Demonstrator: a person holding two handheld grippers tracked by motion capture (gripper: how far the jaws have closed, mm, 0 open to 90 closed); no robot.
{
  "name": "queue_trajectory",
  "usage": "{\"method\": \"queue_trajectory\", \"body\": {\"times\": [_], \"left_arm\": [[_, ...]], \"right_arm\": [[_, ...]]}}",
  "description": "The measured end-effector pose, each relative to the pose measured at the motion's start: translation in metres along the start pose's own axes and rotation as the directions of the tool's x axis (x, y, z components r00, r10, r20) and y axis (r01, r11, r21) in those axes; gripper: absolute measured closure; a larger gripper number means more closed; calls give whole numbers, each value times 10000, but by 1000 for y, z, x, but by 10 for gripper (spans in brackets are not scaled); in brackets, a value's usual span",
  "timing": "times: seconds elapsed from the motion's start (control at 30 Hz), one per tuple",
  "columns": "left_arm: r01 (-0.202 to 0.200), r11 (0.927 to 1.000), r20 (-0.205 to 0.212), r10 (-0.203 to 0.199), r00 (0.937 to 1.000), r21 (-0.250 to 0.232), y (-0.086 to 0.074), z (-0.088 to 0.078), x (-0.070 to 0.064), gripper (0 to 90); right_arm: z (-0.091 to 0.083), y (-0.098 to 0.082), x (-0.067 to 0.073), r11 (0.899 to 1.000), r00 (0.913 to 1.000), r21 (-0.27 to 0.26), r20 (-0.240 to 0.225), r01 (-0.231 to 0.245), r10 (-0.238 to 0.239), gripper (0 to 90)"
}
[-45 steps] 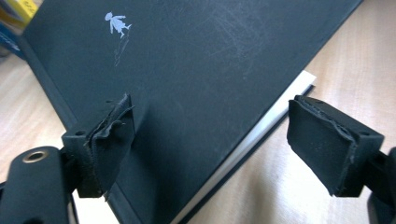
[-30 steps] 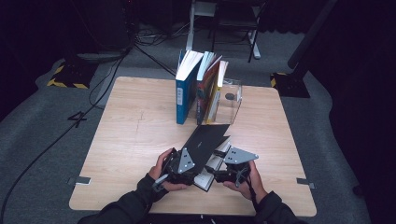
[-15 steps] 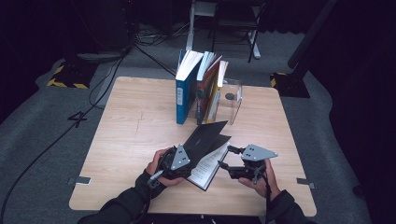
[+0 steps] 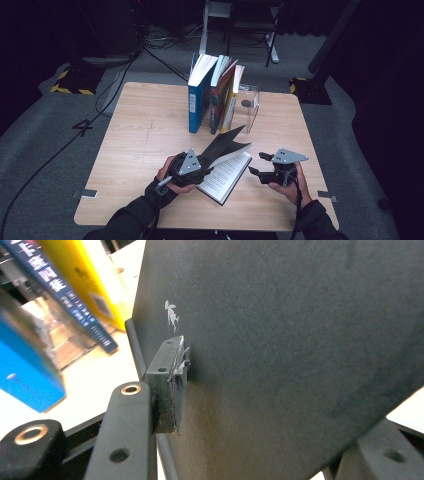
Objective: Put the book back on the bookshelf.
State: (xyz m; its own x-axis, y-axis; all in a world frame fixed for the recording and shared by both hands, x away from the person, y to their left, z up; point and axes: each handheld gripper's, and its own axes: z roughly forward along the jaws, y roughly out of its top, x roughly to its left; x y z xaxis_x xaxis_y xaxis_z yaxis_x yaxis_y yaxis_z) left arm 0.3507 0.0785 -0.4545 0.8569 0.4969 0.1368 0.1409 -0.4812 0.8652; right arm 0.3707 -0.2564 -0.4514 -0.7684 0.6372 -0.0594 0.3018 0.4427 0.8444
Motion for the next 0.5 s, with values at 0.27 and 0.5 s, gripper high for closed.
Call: {"method": "queue_trajectory", "body": {"times": [0.27, 0.5], "left_arm": [[132, 9994, 1059, -96, 9943, -332, 4, 1, -4, 544], [243, 9988, 1773, -162, 9840, -433, 4, -2, -2, 552]], "right_arm": [[-11, -9, -19, 9997, 9997, -15, 100, -238, 238, 303], [-14, -17, -26, 9994, 9995, -105, -66, -316, 315, 297]]}}
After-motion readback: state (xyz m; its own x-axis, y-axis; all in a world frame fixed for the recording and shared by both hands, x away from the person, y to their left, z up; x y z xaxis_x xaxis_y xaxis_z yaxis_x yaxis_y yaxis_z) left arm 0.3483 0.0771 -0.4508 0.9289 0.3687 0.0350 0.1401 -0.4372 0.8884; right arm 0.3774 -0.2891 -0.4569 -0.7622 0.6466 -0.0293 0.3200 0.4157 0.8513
